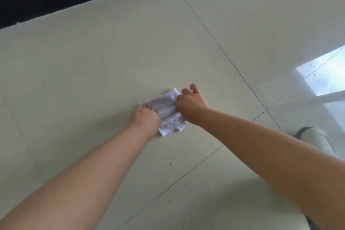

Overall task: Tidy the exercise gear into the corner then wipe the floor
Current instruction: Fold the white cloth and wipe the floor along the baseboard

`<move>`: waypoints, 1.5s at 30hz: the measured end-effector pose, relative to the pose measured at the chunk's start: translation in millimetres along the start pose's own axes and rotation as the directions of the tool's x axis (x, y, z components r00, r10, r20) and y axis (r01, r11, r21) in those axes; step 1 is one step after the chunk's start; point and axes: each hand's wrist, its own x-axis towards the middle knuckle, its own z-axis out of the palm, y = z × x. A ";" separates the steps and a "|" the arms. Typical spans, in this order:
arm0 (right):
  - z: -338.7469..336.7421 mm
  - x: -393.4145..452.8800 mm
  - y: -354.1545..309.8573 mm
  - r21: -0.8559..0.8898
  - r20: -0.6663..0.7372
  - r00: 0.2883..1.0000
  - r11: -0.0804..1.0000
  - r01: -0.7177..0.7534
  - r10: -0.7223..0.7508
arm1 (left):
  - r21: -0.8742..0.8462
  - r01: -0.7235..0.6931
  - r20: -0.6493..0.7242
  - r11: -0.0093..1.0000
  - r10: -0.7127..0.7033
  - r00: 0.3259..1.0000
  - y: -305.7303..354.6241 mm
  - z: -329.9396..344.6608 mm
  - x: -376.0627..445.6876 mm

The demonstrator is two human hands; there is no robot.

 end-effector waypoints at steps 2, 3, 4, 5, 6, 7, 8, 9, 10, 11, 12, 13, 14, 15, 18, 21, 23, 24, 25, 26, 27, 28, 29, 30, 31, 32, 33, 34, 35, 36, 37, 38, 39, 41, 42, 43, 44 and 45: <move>-2.9 19.1 31.6 -0.009 -0.050 0.998 0.999 0.049 -0.049 | -0.065 0.154 0.038 0.986 -0.151 0.988 -6.7 -22.4 21.2; -3.3 27.3 47.9 -0.007 -0.066 0.996 0.998 0.059 -0.059 | -0.089 0.224 0.052 0.970 -0.220 0.974 -8.7 -31.0 33.5; -2.2 33.4 64.3 0.004 -0.073 0.995 0.998 0.062 -0.061 | -0.136 0.286 0.071 0.948 -0.279 0.958 -9.1 -42.3 45.4; 1.2 36.9 81.8 0.021 -0.079 0.995 0.998 0.065 -0.063 | -0.163 0.331 0.084 0.929 -0.321 0.943 -6.6 -53.6 58.5; 7.9 37.3 100.5 0.044 -0.084 0.995 0.997 0.063 -0.060 | -0.197 0.363 0.091 0.911 -0.351 0.932 -1.5 -65.5 72.0; 16.5 33.8 120.5 0.063 -0.088 0.995 0.996 0.056 -0.051 | -0.228 0.388 0.112 0.893 -0.372 0.921 8.1 -77.3 87.1; 27.6 26.4 141.1 0.090 -0.086 0.996 0.995 0.041 -0.034 | -0.263 0.409 0.117 0.874 -0.393 0.912 19.1 -91.1 103.4; 40.0 16.9 163.5 0.129 -0.089 0.996 0.991 0.021 -0.010 | -0.305 0.413 0.112 0.858 -0.398 0.910 32.3 -102.3 120.1; 55.3 5.3 186.6 0.171 -0.091 0.996 0.985 -0.006 0.022 | -0.348 0.407 0.102 0.845 -0.397 0.912 48.1 -114.7 136.3; 69.4 -6.6 210.1 0.205 -0.097 0.994 0.978 -0.039 0.060 | -0.356 0.382 0.052 0.853 -0.391 0.919 64.6 -123.9 153.4; 81.1 -17.6 233.0 0.238 -0.107 0.989 0.968 -0.075 0.103 | -0.337 0.359 -0.010 0.871 -0.384 0.923 79.1 -136.0 169.1; 90.8 -26.0 256.5 0.264 -0.137 0.979 0.958 -0.111 0.151 | -0.318 0.343 -0.031 0.884 -0.371 0.928 92.0 -145.7 183.7; 97.6 -31.4 279.3 0.286 -0.154 0.967 0.946 -0.152 0.202 | -0.349 0.333 -0.037 0.876 -0.368 0.929 103.7 -157.8 197.3; 100.5 -32.4 300.2 0.297 -0.141 0.959 0.935 -0.196 0.246 | -0.383 0.306 -0.047 0.872 -0.349 0.936 111.0 -170.7 211.0; 99.6 -12.0 346.0 0.294 -0.106 0.947 0.919 -0.261 0.303 | -0.412 0.325 -0.043 0.851 -0.374 0.926 120.2 -200.1 252.3; 81.0 31.0 359.3 0.344 -0.155 0.934 0.904 -0.255 0.323 | -0.408 0.412 0.060 0.814 -0.427 0.902 96.1 -219.5 277.3; 65.1 62.9 352.0 0.388 -0.188 0.935 0.898 -0.210 0.300 | -0.363 0.490 0.084 0.793 -0.495 0.865 70.4 -220.7 277.5; 56.7 77.1 344.0 0.410 -0.197 0.939 0.894 -0.183 0.282 | -0.349 0.533 0.113 0.771 -0.530 0.841 56.4 -218.5 275.7; 47.8 88.6 333.6 0.425 -0.198 0.946 0.892 -0.151 0.255 | -0.335 0.578 0.155 0.744 -0.561 0.813 43.3 -214.1 271.5; 39.2 95.6 321.6 0.442 -0.201 0.955 0.890 -0.112 0.220 | -0.318 0.617 0.199 0.720 -0.586 0.785 31.8 -207.9 264.3; 31.1 98.6 309.0 0.469 -0.214 0.960 0.881 -0.061 0.181 | -0.303 0.647 0.246 0.700 -0.598 0.763 22.2 -201.4 255.5; 26.8 98.7 295.3 0.514 -0.212 0.967 0.858 -0.015 0.144 | -0.295 0.669 0.301 0.683 -0.598 0.743 15.7 -193.7 245.5; 23.8 95.4 283.1 0.570 -0.202 0.973 0.821 0.027 0.109 | -0.278 0.682 0.358 0.677 -0.585 0.727 12.5 -185.1 234.3; 25.7 89.1 269.8 0.595 -0.182 0.981 0.801 0.062 0.059 | -0.258 0.685 0.412 0.682 -0.563 0.716 13.0 -176.0 222.9; 31.2 79.2 258.4 0.582 -0.189 0.982 0.806 0.104 0.010 | -0.241 0.676 0.450 0.697 -0.536 0.714 16.5 -168.2 212.6; 41.7 68.3 249.2 0.525 -0.246 0.969 0.838 0.151 -0.020 | -0.228 0.655 0.463 0.720 -0.512 0.723 21.7 -162.4 203.3; 52.8 56.0 244.2 0.473 -0.307 0.951 0.862 0.184 -0.034 | -0.218 0.626 0.464 0.748 -0.485 0.741 28.3 -159.7 195.3; 61.9 40.3 244.5 0.447 -0.305 0.951 0.875 0.185 -0.045 | -0.218 0.589 0.462 0.779 -0.449 0.765 37.2 -160.3 189.2; 70.8 26.1 249.5 0.426 -0.275 0.959 0.886 0.184 -0.066 | -0.227 0.541 0.454 0.810 -0.403 0.795 47.3 -163.1 185.7; 82.8 15.4 256.1 0.418 -0.252 0.965 0.890 0.179 -0.076 | -0.244 0.490 0.431 0.837 -0.359 0.828 57.5 -167.3 185.2; 95.3 3.9 264.1 0.423 -0.229 0.971 0.892 0.157 -0.063 | -0.264 0.440 0.405 0.858 -0.315 0.858 67.0 -173.4 186.6; 104.5 -7.5 273.8 0.406 -0.232 0.972 0.903 0.137 -0.043 | -0.280 0.394 0.374 0.876 -0.278 0.885 76.4 -180.6 190.2; 108.9 -18.8 285.7 0.391 -0.244 0.970 0.913 0.115 -0.018 | -0.289 0.348 0.344 0.892 -0.242 0.907 86.0 -188.0 195.6; 117.9 -32.1 308.2 0.396 -0.273 0.960 0.917 0.051 0.065 | -0.278 0.271 0.303 0.922 -0.183 0.935 103.5 -202.5 211.3; 120.6 -36.3 318.7 0.396 -0.289 0.952 0.918 0.018 0.105 | -0.269 0.248 0.287 0.931 -0.168 0.943 110.3 -208.5 220.8; 122.7 -38.8 328.8 0.400 -0.289 0.946 0.916 -0.017 0.144 | -0.259 0.228 0.270 0.938 -0.156 0.950 115.1 -214.6 230.3; 126.1 -39.7 339.2 0.406 -0.287 0.940 0.912 -0.057 0.186 | -0.250 0.208 0.247 0.946 -0.145 0.958 118.4 -220.6 239.9; 128.2 -40.1 349.9 0.402 -0.276 0.936 0.911 -0.094 0.218 | -0.247 0.192 0.225 0.950 -0.137 0.965 121.9 -226.0 248.4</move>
